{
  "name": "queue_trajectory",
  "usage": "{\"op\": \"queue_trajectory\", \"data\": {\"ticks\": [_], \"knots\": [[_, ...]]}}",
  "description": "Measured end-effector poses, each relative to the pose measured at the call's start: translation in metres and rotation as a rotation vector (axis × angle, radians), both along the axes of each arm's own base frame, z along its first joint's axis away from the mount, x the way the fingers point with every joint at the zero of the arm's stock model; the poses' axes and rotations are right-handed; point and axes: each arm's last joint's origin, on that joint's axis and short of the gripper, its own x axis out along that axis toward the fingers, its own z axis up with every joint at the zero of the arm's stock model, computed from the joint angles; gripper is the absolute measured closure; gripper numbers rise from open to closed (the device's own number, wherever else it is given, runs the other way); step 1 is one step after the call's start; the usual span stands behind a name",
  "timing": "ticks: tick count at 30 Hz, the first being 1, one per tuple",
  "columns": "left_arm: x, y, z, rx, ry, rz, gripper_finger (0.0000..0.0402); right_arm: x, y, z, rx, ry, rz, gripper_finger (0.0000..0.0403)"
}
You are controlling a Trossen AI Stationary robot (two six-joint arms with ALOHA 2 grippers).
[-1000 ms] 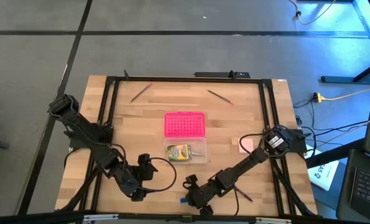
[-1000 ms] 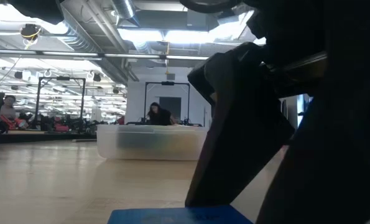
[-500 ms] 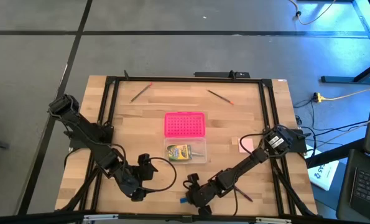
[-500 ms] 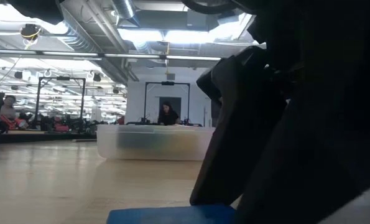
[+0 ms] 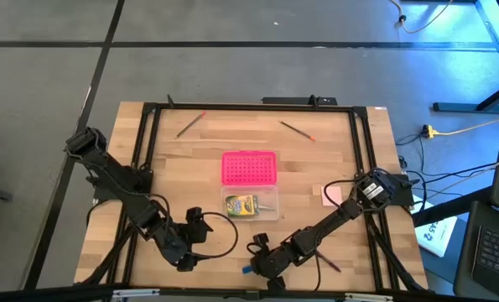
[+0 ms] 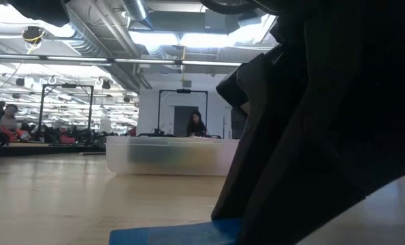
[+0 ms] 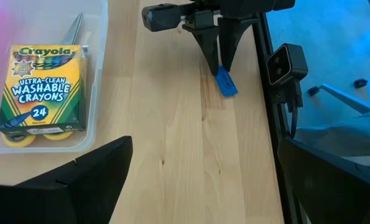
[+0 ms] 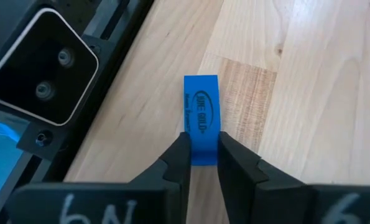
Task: Pack school essentials
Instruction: Put the blue eraser into the pencil case
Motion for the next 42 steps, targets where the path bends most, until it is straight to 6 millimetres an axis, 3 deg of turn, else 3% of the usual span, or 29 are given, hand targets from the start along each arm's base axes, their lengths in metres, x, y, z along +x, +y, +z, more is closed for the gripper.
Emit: {"op": "queue_trajectory", "data": {"ticks": [24, 42], "knots": [[0.000, 0.000, 0.000, 0.000, 0.000, -0.001, 0.0006, 0.012, -0.004, 0.017, -0.070, 0.025, 0.044, 0.0339], [-0.008, -0.008, 0.000, 0.006, 0.004, -0.041, 0.0006, 0.052, -0.038, 0.066, -0.122, 0.039, -0.092, 0.0339]]}}
